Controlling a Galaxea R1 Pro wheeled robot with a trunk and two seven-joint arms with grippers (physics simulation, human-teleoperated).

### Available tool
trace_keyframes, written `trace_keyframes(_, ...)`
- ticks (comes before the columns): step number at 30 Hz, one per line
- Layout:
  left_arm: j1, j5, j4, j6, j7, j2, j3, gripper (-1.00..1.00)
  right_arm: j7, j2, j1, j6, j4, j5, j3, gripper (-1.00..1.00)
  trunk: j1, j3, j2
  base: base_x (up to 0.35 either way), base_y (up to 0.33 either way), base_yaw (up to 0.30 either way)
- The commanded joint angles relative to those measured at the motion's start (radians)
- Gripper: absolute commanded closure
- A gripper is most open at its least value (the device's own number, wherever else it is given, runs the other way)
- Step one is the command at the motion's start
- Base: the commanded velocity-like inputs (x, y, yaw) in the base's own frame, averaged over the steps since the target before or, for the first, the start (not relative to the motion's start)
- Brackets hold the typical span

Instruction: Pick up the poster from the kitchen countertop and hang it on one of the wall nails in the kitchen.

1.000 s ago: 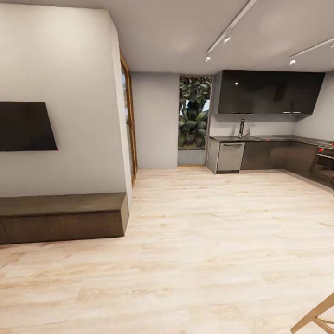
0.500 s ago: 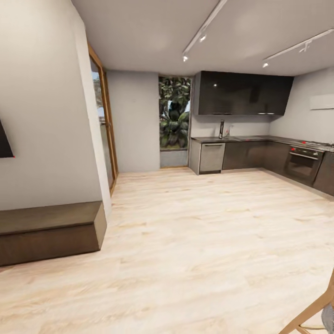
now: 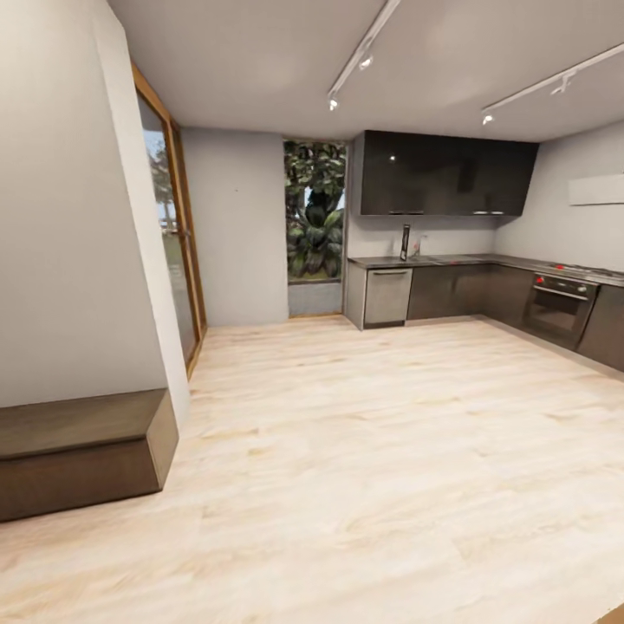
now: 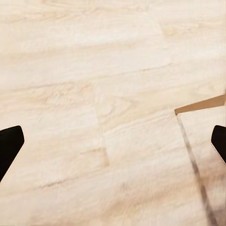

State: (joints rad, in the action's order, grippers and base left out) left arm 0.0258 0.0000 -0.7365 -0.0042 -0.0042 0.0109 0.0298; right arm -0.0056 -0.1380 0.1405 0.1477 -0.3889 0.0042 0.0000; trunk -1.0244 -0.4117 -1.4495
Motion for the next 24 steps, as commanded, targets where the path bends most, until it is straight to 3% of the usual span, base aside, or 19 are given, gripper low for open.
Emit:
trace_keyframes(1, 0.0, 0.0, -0.001, 0.0, 0.0, 0.0, 0.001, -1.0, -0.001, 0.0, 0.001, 0.003, 0.001, 0.0, 0.0, -1.0, -0.001, -0.001, 0.0, 0.322, -0.097, -0.002)
trace_keyframes(24, 0.0, 0.0, -0.001, 0.0, 0.0, 0.0, 0.001, -1.0, -0.001, 0.0, 0.001, 0.003, 0.002, 0.002, 0.001, -1.0, -0.001, -0.001, 0.0, 0.322, -0.091, 0.0)
